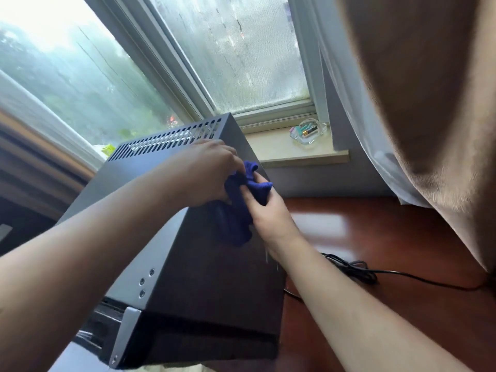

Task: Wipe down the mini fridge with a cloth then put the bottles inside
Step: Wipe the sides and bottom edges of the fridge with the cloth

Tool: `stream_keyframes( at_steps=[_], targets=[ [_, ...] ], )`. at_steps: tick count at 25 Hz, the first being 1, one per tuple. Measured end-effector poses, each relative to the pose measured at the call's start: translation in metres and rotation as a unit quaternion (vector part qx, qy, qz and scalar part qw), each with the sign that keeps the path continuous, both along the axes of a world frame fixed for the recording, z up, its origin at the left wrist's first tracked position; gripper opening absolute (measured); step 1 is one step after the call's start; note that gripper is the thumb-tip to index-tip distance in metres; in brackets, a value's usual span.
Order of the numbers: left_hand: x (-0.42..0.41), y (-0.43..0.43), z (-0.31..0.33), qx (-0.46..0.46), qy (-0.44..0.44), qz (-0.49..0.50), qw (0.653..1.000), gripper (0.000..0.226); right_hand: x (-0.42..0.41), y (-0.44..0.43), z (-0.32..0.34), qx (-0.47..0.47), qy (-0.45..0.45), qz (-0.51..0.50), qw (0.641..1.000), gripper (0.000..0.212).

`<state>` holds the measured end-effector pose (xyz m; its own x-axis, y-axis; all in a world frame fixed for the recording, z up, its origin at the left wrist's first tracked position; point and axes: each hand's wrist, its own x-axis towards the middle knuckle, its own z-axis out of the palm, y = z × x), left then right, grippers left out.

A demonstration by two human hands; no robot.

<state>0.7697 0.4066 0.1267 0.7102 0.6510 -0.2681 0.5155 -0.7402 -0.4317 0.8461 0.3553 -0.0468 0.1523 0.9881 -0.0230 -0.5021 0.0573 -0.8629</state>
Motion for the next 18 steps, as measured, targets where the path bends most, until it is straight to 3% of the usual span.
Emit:
stream_keyframes(
  at_steps=[4,9,15,18],
  targets=[
    [-0.023,-0.038,-0.001,-0.046,0.073,-0.026,0.996,0.057,-0.036,-0.065,-0.011,-0.037,0.050,-0.014,0.998,0.051],
    [-0.048,-0.059,0.014,-0.089,0.052,-0.059,0.993,0.063,-0.059,-0.103,0.004,-0.041,0.036,-0.077,0.996,0.042],
    [-0.030,-0.006,0.035,-0.083,-0.020,-0.076,0.993,0.043,-0.039,-0.027,0.024,-0.022,-0.029,-0.163,0.986,0.036],
    [-0.007,0.041,0.039,-0.046,-0.041,-0.055,0.997,0.046,-0.017,0.030,0.036,-0.023,-0.041,-0.164,0.985,0.051]
  ],
)
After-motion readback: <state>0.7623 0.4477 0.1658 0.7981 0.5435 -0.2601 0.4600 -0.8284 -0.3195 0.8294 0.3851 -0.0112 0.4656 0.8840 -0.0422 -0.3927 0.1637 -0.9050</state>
